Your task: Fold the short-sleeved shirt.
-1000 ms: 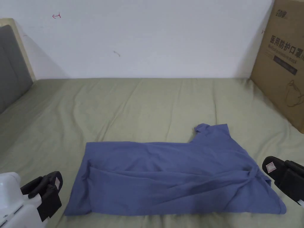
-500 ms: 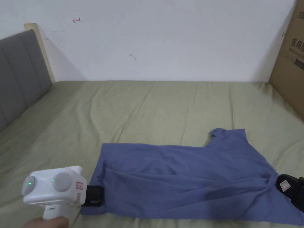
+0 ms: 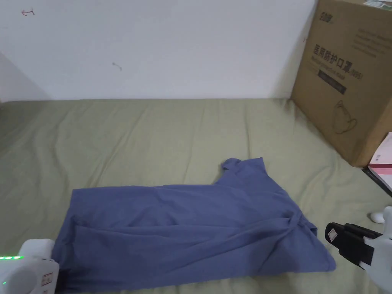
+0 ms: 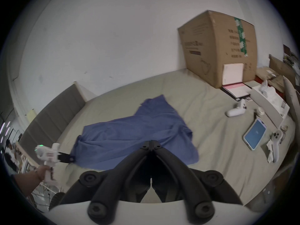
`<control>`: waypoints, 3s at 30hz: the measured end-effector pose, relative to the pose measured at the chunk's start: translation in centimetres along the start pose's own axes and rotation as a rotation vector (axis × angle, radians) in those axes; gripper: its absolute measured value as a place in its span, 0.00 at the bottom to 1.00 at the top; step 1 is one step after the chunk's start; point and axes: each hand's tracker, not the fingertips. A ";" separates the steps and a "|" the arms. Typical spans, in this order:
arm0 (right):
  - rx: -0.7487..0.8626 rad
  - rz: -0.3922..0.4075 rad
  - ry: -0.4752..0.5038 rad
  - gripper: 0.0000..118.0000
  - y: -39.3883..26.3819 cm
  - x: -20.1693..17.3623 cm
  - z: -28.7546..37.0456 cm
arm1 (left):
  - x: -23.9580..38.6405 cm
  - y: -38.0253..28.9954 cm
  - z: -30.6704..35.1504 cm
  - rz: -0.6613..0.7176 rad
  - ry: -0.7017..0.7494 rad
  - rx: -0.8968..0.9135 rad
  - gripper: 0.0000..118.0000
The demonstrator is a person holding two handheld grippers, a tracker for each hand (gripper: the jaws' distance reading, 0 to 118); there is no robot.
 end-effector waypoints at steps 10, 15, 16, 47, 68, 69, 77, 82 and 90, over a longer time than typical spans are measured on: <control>-0.414 -0.109 -0.117 1.00 0.9 7.4 -13.8 | -1.3 0.7 3.8 0.089 -0.104 0.038 0.03; -0.568 0.031 -0.149 0.72 -1.2 8.1 -16.8 | -1.5 0.0 2.3 0.120 -0.113 -0.017 0.03; -0.572 0.102 -0.169 0.72 -1.4 7.4 -16.6 | -1.5 -0.2 2.1 0.126 -0.118 -0.028 0.03; -0.640 -0.017 -0.078 0.95 -6.5 6.4 1.1 | -7.2 -10.2 8.1 0.261 -0.339 -0.200 0.88; 0.006 -0.047 0.386 0.00 3.6 -7.5 1.0 | -1.8 6.6 14.0 0.089 -0.301 0.280 0.00; -0.014 -0.052 0.389 0.00 3.7 -7.3 0.3 | -3.0 7.8 11.5 0.109 -0.310 0.201 0.00; -0.164 -0.111 0.328 0.00 2.1 -4.3 -4.9 | -6.4 9.9 -2.7 0.093 -0.237 -0.028 0.96; -0.204 -0.134 0.283 0.00 1.1 -3.4 -6.8 | -6.4 9.3 -8.7 0.069 -0.137 -0.122 0.95; -0.216 -0.081 0.230 0.00 2.5 -2.5 -9.5 | -4.6 7.8 -10.6 0.045 -0.065 -0.105 1.00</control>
